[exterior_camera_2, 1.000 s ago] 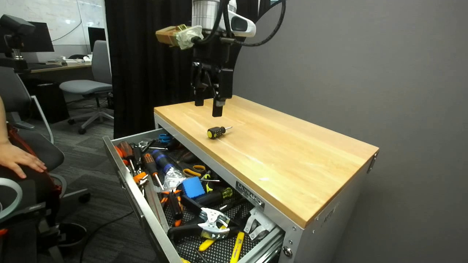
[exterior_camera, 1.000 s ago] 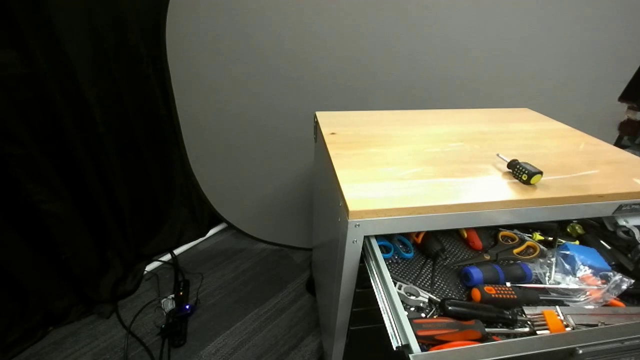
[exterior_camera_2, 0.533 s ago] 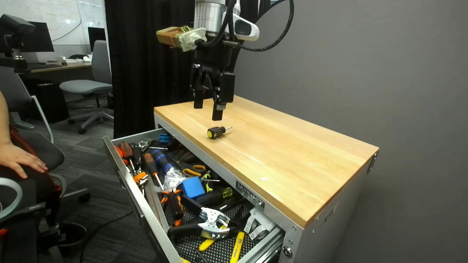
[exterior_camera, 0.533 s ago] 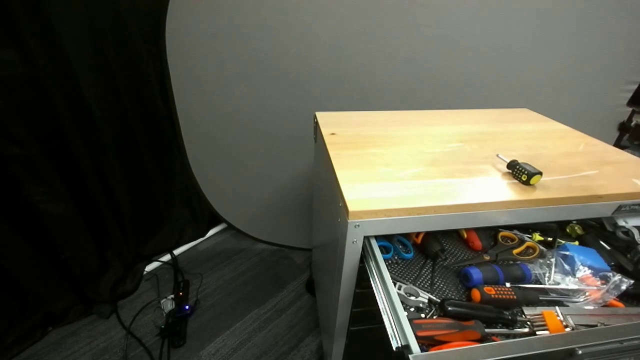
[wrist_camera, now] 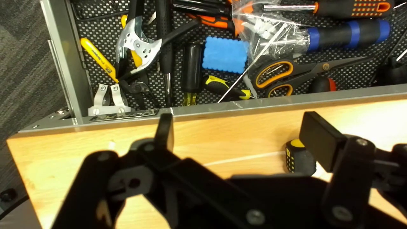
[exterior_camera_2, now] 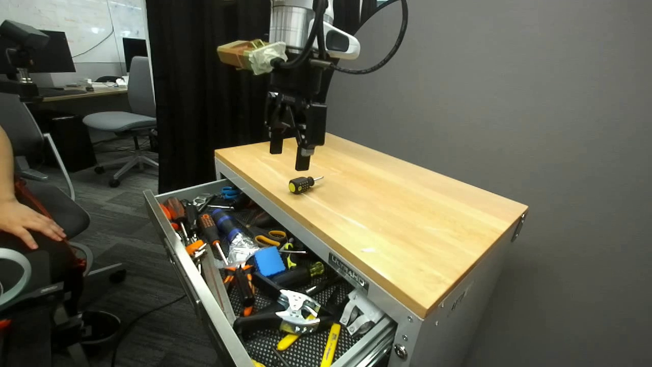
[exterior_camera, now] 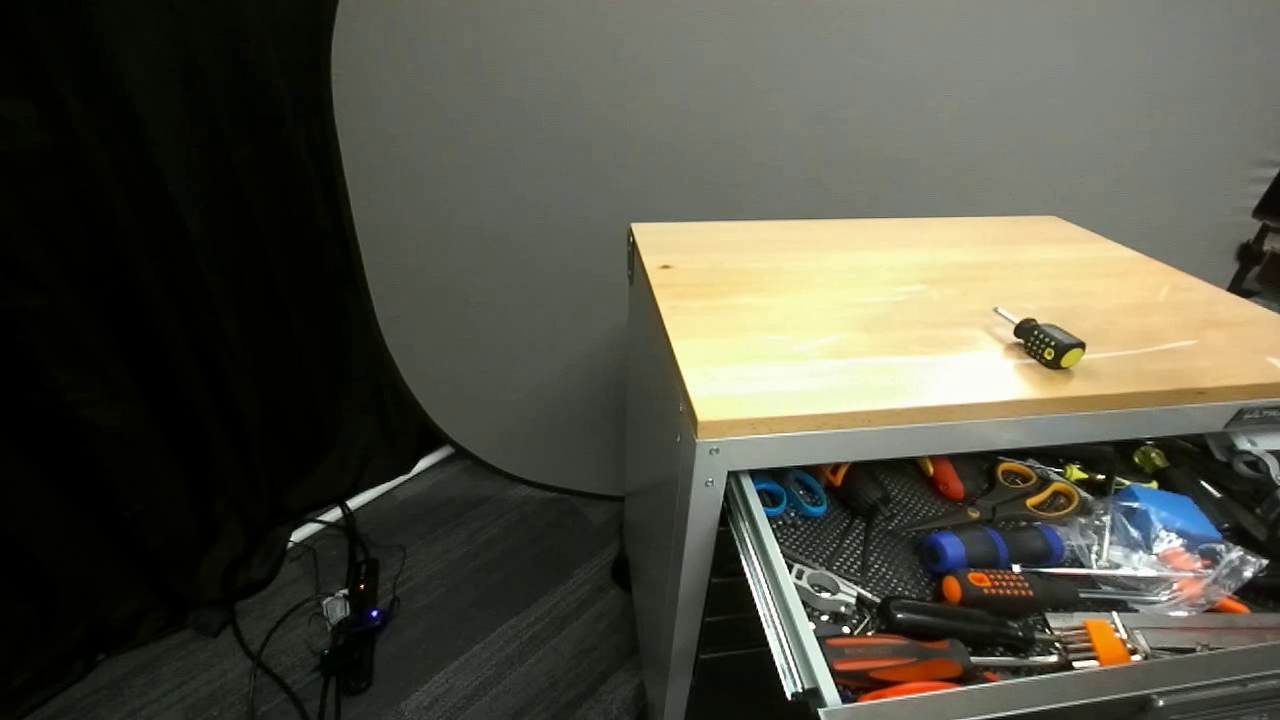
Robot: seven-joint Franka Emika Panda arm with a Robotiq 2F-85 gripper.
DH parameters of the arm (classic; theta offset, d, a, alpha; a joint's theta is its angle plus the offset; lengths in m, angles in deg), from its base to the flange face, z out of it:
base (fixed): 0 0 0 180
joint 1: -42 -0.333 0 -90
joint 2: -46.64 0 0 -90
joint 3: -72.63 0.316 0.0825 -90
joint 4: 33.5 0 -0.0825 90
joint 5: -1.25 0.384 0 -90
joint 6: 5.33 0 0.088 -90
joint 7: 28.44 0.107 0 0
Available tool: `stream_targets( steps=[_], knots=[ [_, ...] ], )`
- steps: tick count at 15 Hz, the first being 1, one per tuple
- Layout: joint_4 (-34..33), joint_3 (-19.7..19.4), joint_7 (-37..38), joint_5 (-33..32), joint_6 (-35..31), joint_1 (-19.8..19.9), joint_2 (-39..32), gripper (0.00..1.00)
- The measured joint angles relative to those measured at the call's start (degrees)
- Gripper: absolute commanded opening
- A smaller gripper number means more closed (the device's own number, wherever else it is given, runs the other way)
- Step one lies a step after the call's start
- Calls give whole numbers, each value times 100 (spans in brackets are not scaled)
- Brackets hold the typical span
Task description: Put the screwdriver in the drawer and then close the drawer
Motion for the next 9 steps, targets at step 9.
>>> stream_targets(
  steps=[9],
  knots=[
    [190, 143, -5, 288, -259, -216, 11, 100]
  ],
)
